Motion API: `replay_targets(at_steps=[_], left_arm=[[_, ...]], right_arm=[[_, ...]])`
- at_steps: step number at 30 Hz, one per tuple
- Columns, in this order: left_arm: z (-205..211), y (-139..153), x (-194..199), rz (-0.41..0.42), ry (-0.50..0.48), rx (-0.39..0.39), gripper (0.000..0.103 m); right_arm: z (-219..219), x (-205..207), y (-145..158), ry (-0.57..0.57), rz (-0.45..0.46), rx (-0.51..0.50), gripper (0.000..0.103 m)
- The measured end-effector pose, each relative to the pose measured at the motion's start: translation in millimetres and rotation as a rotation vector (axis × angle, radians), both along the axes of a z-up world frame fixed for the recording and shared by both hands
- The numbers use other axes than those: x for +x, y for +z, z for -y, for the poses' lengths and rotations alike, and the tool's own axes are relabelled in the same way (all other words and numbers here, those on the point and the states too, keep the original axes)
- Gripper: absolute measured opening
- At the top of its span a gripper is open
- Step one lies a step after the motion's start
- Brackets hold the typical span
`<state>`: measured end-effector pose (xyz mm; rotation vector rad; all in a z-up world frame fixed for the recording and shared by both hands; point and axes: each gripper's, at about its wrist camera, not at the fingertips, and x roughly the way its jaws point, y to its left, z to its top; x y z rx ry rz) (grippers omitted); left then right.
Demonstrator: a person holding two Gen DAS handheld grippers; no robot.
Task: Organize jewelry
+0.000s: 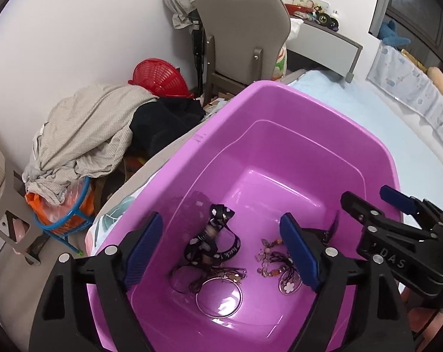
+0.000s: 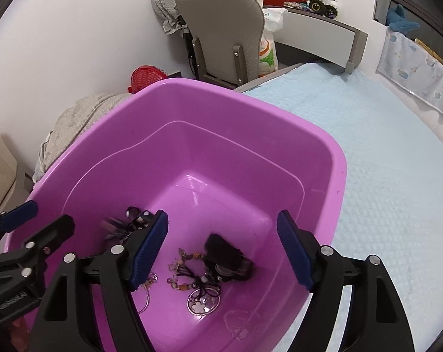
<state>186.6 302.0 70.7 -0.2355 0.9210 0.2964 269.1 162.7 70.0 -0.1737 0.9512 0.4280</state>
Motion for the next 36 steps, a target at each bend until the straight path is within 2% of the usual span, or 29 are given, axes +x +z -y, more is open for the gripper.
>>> replay_targets(at_steps=[11, 28, 36], left_arm=[[-1.0, -1.8, -8.2, -0.013, 0.036, 0.001, 0.084], [3.6, 12.4, -22.1, 0.024, 0.044, 0.026, 0.084], [4.1, 24.2, -41.8, 0.052, 0.064, 0.06, 0.084]], right_arm=[[17.4, -11.8, 6.8, -0.031, -0.001, 0.061, 0.073], [22.0, -29.4, 14.9, -0.029, 0.011, 0.097, 0.073], [25.6, -51.4, 24.1, -0.021, 0.027, 0.129, 0.073]])
